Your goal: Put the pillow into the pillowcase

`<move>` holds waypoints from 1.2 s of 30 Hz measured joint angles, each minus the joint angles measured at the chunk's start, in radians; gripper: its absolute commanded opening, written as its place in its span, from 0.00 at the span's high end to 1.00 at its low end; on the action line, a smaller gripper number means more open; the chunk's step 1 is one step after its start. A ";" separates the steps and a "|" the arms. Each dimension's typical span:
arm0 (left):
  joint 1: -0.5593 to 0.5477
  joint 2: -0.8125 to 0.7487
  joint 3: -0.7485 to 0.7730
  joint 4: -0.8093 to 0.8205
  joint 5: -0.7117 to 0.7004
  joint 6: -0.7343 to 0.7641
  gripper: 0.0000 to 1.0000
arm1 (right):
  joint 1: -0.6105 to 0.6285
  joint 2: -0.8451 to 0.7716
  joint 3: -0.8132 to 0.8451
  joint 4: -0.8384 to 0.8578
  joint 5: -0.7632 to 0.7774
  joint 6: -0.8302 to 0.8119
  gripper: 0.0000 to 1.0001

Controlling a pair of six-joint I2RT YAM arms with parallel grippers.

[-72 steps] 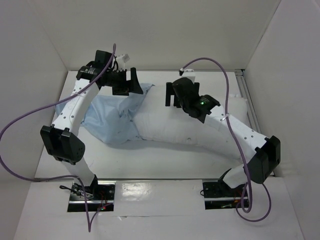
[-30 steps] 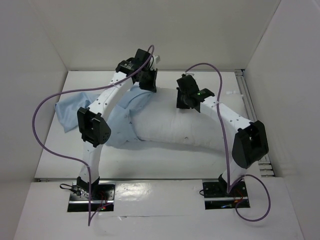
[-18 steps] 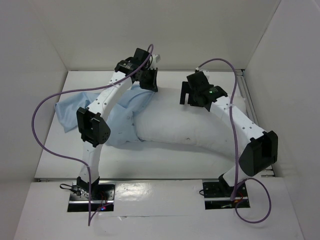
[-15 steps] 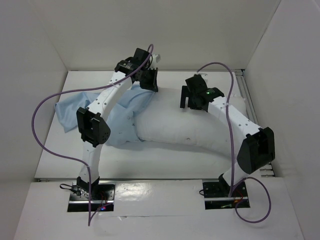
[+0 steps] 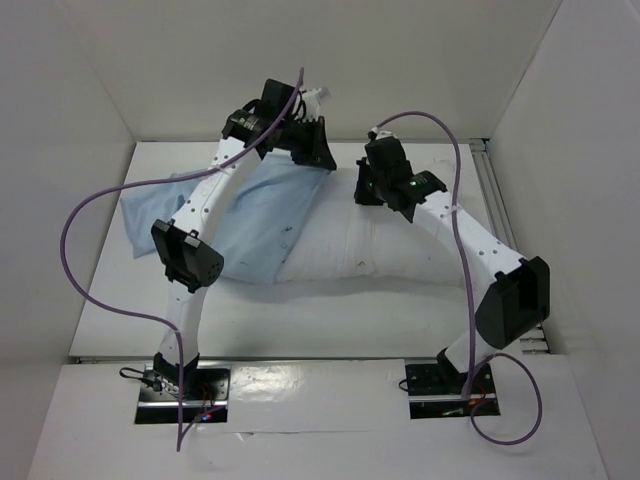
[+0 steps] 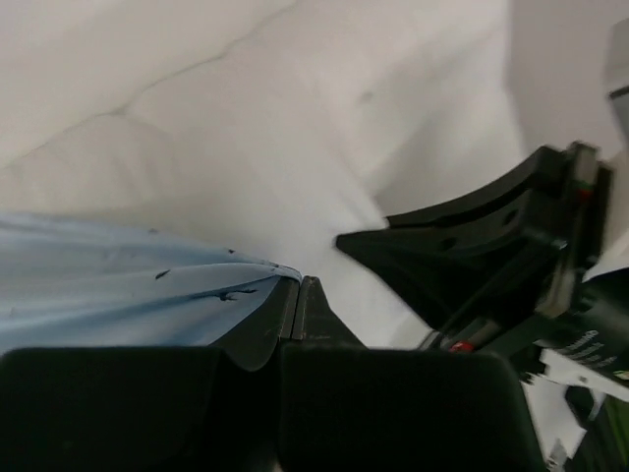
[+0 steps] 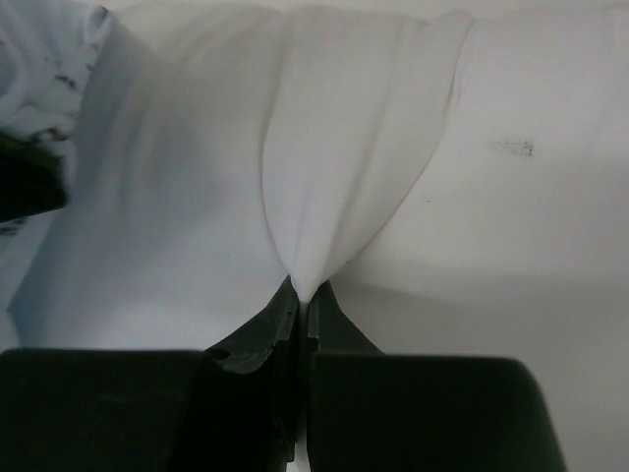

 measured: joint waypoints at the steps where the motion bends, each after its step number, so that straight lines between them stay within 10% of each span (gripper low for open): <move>1: 0.000 0.000 0.019 0.007 0.028 -0.014 1.00 | 0.011 -0.013 0.011 0.002 0.002 0.001 1.00; 10: -0.005 -0.018 -0.053 0.187 0.222 -0.126 1.00 | 0.068 -0.207 -0.129 0.126 0.111 0.122 1.00; 11: -0.008 -0.013 -0.061 0.179 0.208 -0.124 0.92 | 0.069 -0.214 -0.164 0.137 0.117 0.153 1.00; 15: -0.013 0.030 -0.040 0.108 0.119 -0.083 0.06 | 0.069 -0.188 -0.262 0.135 0.116 0.265 1.00; 22: 0.013 -0.057 -0.129 0.047 -0.072 0.005 0.00 | 0.014 -0.166 -0.258 0.157 0.077 0.325 1.00; 24: 0.039 -0.159 -0.229 0.056 -0.138 0.013 0.00 | 0.001 -0.143 -0.240 0.156 0.052 0.320 0.81; 26: 0.074 -0.276 -0.326 0.072 -0.216 0.014 0.00 | -0.008 -0.110 -0.202 0.149 0.034 0.307 0.26; 27: 0.092 -0.340 -0.379 0.087 -0.259 0.013 0.02 | -0.010 -0.090 -0.174 0.143 0.034 0.293 0.15; 29: 0.127 -0.475 -0.490 0.114 -0.362 0.008 0.03 | -0.009 -0.065 -0.126 0.138 0.035 0.263 0.01; 36: 0.105 -0.959 -1.093 0.248 -0.642 -0.079 0.02 | -0.002 -0.063 -0.006 0.087 0.102 0.184 0.00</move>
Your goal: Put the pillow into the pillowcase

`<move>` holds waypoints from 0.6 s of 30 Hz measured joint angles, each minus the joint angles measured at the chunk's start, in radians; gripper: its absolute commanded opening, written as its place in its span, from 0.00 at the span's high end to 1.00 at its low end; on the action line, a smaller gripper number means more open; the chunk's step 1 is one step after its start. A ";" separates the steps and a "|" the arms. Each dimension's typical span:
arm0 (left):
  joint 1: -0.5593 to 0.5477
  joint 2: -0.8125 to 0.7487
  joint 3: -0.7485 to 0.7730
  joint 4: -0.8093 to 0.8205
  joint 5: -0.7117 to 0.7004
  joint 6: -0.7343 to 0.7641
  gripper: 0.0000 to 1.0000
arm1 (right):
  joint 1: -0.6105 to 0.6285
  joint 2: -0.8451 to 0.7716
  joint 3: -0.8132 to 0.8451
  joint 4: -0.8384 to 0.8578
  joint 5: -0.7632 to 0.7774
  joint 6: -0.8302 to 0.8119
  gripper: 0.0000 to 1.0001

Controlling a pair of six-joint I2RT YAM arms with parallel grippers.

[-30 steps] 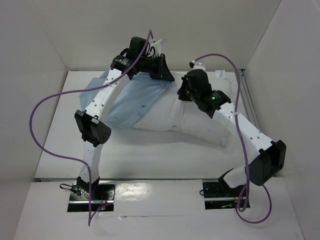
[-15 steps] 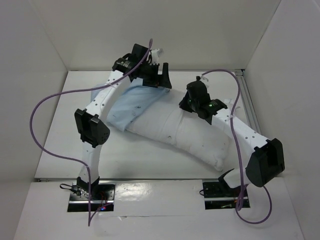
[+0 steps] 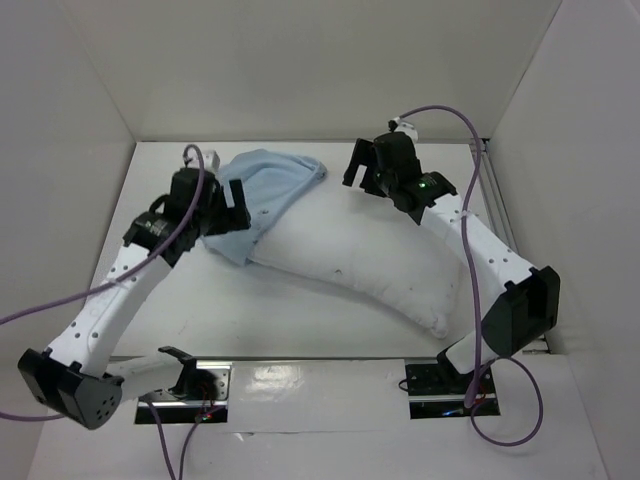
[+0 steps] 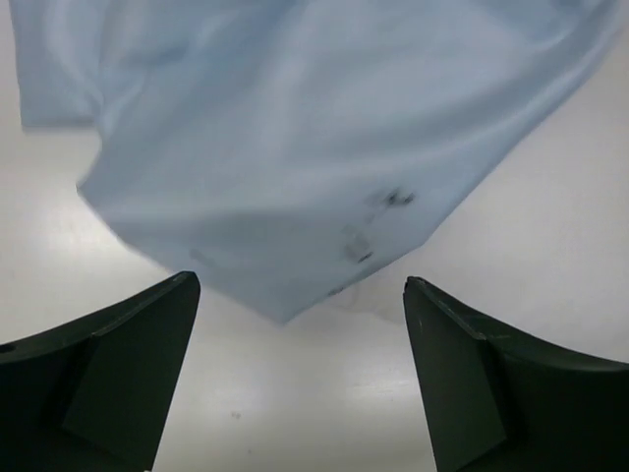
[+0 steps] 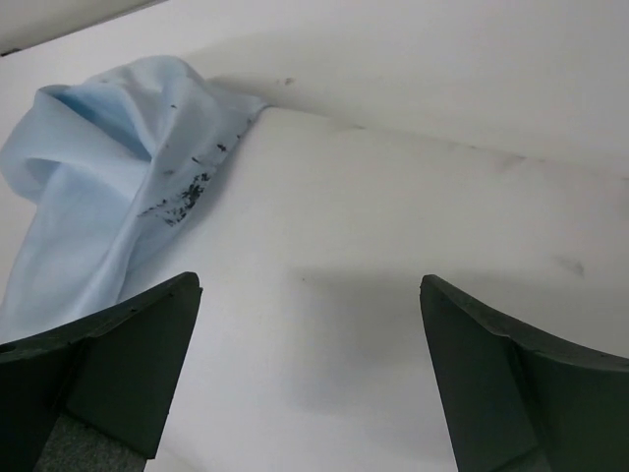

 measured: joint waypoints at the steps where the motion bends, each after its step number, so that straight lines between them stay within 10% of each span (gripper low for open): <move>1: -0.011 -0.044 -0.092 0.000 -0.022 -0.026 0.01 | 0.000 -0.002 0.009 -0.011 0.010 -0.011 0.00; 11: -0.111 -0.215 -0.703 0.189 -0.099 -0.273 0.05 | 0.000 -0.014 0.019 -0.114 0.039 -0.091 0.00; 18: -0.093 -0.197 -0.809 0.400 -0.158 -0.307 0.15 | 0.009 -0.031 0.019 -0.198 0.014 -0.144 0.00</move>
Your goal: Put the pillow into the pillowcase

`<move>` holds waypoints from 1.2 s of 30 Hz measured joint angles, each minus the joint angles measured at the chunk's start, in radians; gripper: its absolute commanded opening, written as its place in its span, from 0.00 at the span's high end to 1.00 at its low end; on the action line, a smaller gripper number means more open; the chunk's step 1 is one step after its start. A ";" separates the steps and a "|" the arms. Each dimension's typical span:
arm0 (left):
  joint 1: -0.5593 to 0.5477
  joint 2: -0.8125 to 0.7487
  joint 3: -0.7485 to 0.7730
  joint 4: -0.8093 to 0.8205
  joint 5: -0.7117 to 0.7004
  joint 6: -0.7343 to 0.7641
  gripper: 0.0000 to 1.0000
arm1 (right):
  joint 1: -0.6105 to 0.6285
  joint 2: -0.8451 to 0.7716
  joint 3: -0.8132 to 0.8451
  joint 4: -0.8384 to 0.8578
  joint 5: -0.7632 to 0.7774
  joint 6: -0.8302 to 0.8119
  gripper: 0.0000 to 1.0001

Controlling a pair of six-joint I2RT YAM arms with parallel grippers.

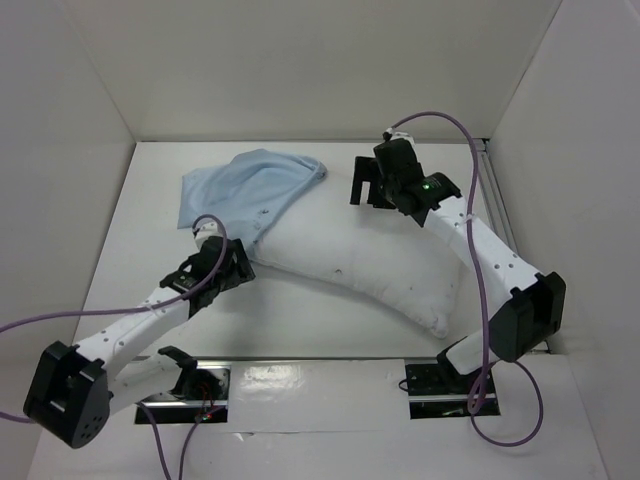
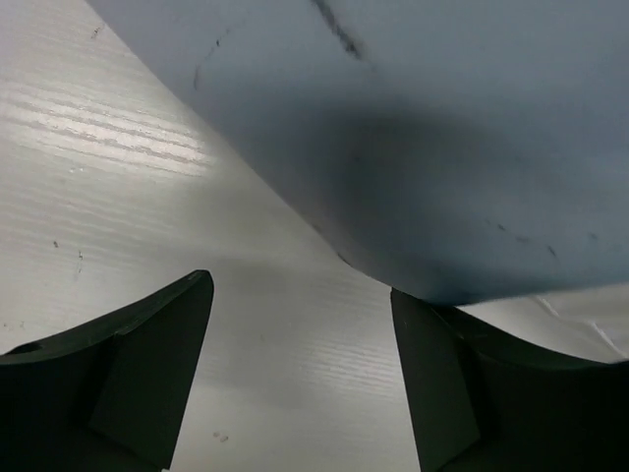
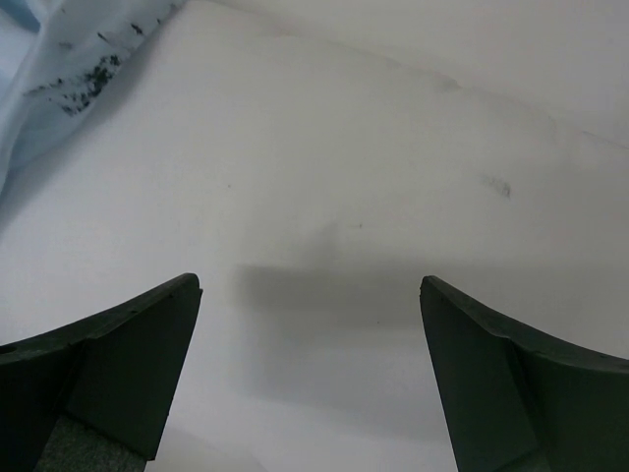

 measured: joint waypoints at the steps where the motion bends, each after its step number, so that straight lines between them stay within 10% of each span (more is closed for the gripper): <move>1: 0.005 0.032 0.000 0.027 -0.005 -0.003 0.15 | 0.003 -0.002 0.000 -0.012 -0.001 -0.008 0.00; 5: 0.013 0.129 0.000 0.108 -0.013 -0.008 0.28 | 0.024 -0.014 0.000 -0.073 -0.003 -0.039 0.00; 14: 0.026 0.240 0.082 0.158 -0.084 -0.032 1.00 | 0.146 -0.034 -0.068 -0.156 -0.035 -0.135 0.00; 21: 0.017 0.249 0.130 0.143 -0.100 0.000 1.00 | 0.258 -0.011 -0.101 -0.143 0.053 -0.177 0.03; 23: 0.007 0.249 0.156 0.122 -0.078 0.031 1.00 | 0.257 0.033 -0.103 -0.114 0.070 -0.185 0.38; 25: -0.001 0.257 0.216 0.085 -0.029 0.072 1.00 | 0.247 0.105 -0.093 -0.084 0.076 -0.192 1.00; 36: -0.023 0.527 0.985 -0.134 0.291 0.275 1.00 | 0.083 0.414 0.460 -0.066 0.142 -0.174 1.00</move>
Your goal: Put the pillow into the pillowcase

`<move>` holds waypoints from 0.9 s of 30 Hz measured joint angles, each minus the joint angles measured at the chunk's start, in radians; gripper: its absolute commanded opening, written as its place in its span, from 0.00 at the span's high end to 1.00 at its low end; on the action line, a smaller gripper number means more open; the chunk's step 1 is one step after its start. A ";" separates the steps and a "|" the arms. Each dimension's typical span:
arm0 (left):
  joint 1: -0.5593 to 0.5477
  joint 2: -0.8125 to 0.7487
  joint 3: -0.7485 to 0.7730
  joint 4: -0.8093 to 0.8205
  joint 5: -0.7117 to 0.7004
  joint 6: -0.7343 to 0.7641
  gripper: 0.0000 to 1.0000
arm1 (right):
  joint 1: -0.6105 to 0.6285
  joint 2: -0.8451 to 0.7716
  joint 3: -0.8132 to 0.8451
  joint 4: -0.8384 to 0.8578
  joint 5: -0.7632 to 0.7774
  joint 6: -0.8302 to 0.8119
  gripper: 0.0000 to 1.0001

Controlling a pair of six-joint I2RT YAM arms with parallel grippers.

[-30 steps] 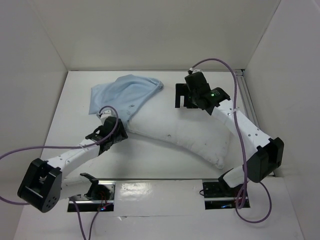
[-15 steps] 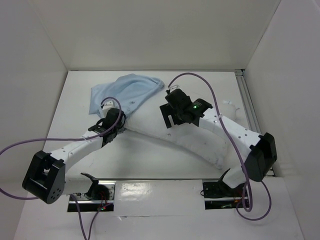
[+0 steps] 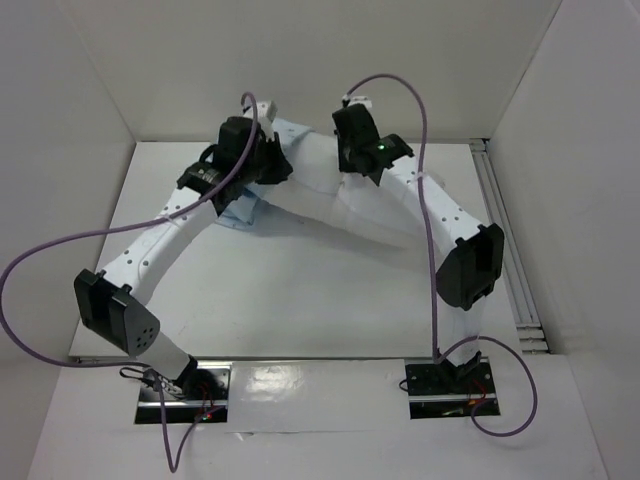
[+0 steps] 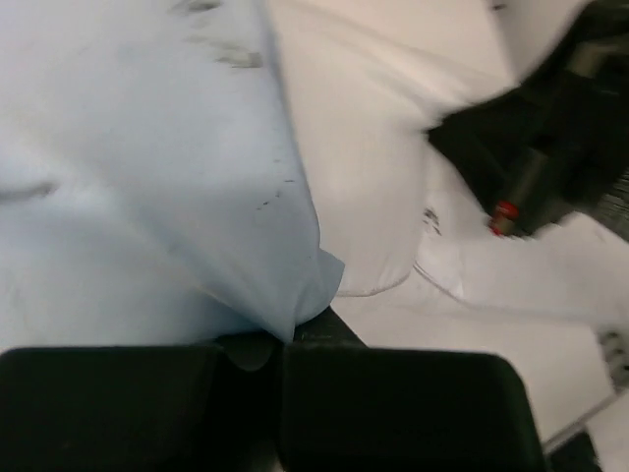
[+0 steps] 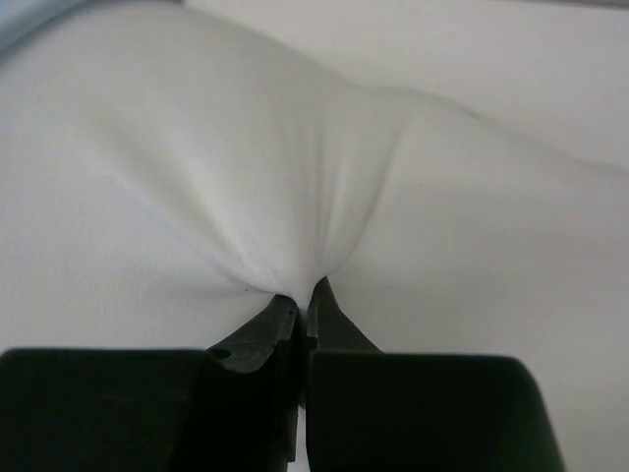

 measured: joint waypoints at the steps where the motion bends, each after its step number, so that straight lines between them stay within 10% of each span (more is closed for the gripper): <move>1: 0.000 0.016 0.065 -0.015 0.031 0.013 1.00 | -0.018 0.005 0.050 0.005 0.010 0.000 1.00; 6: -0.011 -0.013 0.170 -0.048 0.193 0.034 1.00 | -0.004 -0.025 0.046 0.087 0.045 0.014 1.00; 10: -0.027 -0.143 -0.117 -0.014 0.271 0.005 1.00 | 0.052 -0.102 -0.208 0.175 0.014 0.069 1.00; 15: -0.053 -0.197 -0.409 -0.126 0.315 -0.044 0.09 | 0.160 -0.187 -0.523 0.229 -0.058 0.171 1.00; 17: -0.060 -0.214 -0.408 -0.189 0.323 -0.056 0.00 | 0.191 -0.253 -0.597 0.227 -0.088 0.197 1.00; 19: -0.066 -0.253 -0.352 -0.249 0.310 -0.058 0.00 | 0.197 -0.319 -0.629 0.227 -0.112 0.216 0.83; 23: -0.042 -0.315 -0.114 -0.292 0.264 -0.039 0.27 | 0.186 -0.391 -0.629 0.227 -0.123 0.231 0.17; 27: 0.030 -0.308 0.047 -0.299 0.170 -0.032 0.26 | 0.185 -0.403 -0.576 0.192 -0.085 0.209 0.04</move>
